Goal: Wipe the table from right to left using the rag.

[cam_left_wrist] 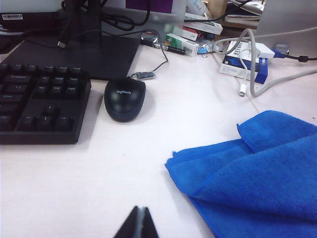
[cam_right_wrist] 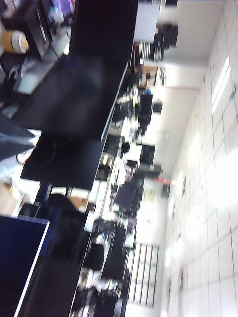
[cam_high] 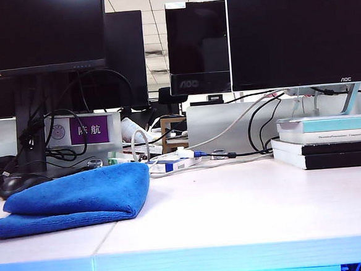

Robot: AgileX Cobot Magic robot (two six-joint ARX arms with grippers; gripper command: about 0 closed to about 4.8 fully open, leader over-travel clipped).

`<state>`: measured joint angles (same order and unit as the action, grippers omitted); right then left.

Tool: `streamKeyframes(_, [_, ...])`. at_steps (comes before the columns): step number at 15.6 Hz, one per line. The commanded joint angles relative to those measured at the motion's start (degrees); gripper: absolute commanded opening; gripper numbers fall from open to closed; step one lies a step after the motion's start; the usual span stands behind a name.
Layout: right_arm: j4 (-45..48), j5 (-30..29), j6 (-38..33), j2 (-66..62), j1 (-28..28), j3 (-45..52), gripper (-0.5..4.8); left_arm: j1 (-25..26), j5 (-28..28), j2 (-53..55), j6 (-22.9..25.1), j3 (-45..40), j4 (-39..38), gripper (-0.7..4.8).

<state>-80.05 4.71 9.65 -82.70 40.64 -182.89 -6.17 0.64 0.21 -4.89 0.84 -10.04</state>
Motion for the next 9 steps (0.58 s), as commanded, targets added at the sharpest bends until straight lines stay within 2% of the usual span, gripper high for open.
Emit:
streamKeyframes(1, [1.01,5.27,-1.79,0.96,-0.68,0.35,-0.02,0.02,-0.26,0.02,0.13,-0.35,-0.61,-0.03])
streamKeyframes(2, [1.4,7.19,-1.75,1.27,-0.68,3.02,-0.02,0.02,-0.24,0.02,0.13,-0.35,-0.61,-0.03])
streamKeyframes(4, [4.92,7.37,-1.7,3.89,-0.68,13.77,-0.02,0.0,-0.26,0.02,0.13,-0.35,-0.61,-0.03])
streamKeyframes(5, [10.21,7.32,-1.68,6.84,-0.68,22.93,-0.02,0.02,-0.24,0.02,0.13,-0.35,-0.61,-0.03])
streamKeyframes(9, [43.98,7.02,-1.99,24.13,-0.68,69.61,-0.01,0.0,-0.24,0.02,0.13,-0.35,-0.61,-0.03])
